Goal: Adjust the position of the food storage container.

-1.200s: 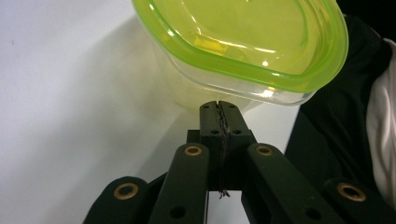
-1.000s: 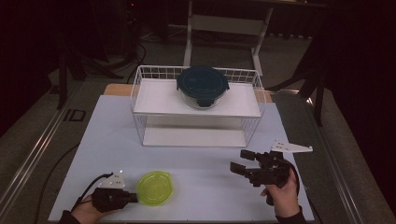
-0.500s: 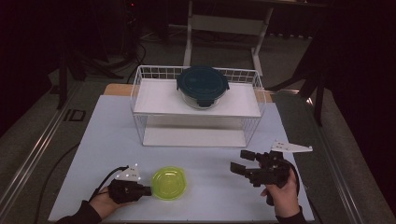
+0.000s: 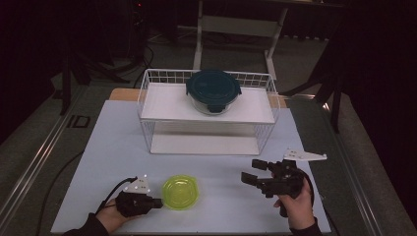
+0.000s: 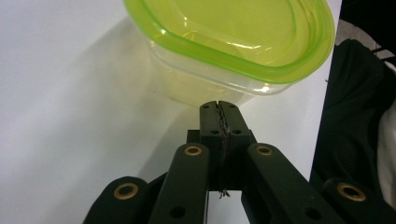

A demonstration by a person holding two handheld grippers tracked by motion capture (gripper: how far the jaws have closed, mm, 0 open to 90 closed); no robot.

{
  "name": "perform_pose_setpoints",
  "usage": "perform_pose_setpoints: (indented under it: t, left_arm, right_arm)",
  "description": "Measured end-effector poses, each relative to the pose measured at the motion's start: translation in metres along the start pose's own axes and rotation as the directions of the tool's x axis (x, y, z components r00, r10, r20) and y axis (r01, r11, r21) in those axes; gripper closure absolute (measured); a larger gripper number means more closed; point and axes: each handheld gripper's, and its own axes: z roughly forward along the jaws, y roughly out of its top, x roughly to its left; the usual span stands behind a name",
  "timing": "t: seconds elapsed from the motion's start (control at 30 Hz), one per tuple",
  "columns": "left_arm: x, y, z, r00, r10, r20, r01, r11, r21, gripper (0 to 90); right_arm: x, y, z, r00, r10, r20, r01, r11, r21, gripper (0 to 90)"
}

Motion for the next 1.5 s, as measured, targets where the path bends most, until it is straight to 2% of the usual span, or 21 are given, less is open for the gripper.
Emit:
perform_pose_setpoints:
  t: [0.3,0.53,0.67,0.87,0.97,1.17,1.27,1.3,1.37,1.5]
  left_arm:
    - [0.002,0.014,0.013,0.9999,0.016,-0.007,-0.016,0.9999,0.0,88.9]
    - [0.002,0.025,0.025,0.9997,0.019,0.012,-0.019,0.9998,-0.003,89.0]
    - [0.003,0.033,0.031,0.9996,0.029,-0.001,-0.029,0.9996,0.0,89.0]
    - [0.005,0.038,0.037,0.9998,0.017,0.009,-0.017,0.9998,-0.011,89.0]
    - [0.005,0.045,0.043,0.9994,0.024,0.026,-0.024,0.9997,-0.011,89.0]
    - [0.005,0.054,0.054,0.999,0.031,0.033,-0.03,0.9995,-0.005,89.0]
    - [0.005,0.056,0.057,0.9989,0.034,0.033,-0.034,0.9994,-0.007,89.0]
    - [0.003,0.059,0.06,0.9988,0.046,0.016,-0.046,0.9989,-0.002,89.0]
    - [0.002,0.063,0.062,0.9984,0.055,0.009,-0.055,0.9984,-0.011,89.0]
    - [0.003,0.068,0.065,0.9988,0.048,0.008,-0.048,0.9986,-0.024,89.0]
  right_arm:
    - [-0.001,-0.002,-0.003,1.0,0.0,0.003,0.0,1.0,0.0,17.4]
    - [-0.003,-0.005,-0.005,1.0,0.005,0.006,-0.005,1.0,0.003,17.4]
    - [-0.004,-0.005,-0.008,0.9999,0.01,0.006,-0.01,1.0,-0.001,17.4]
    - [-0.004,-0.006,-0.01,0.9999,0.013,0.007,-0.013,1.0,-0.003,17.4]
    - [-0.006,-0.007,-0.011,0.9998,0.019,0.007,-0.019,1.0,-0.004,17.4]
    - [-0.006,-0.008,-0.013,0.9997,0.022,0.009,-0.022,1.0,-0.006,17.4]
    - [-0.007,-0.008,-0.013,0.9997,0.022,0.012,-0.022,1.0,-0.006,17.4]
    - [-0.007,-0.008,-0.014,0.9997,0.023,0.011,-0.023,1.0,-0.006,17.4]
    - [-0.008,-0.009,-0.014,0.9996,0.025,0.013,-0.025,1.0,-0.005,17.4]
    - [-0.008,-0.009,-0.014,0.9996,0.024,0.017,-0.024,1.0,-0.003,17.4]
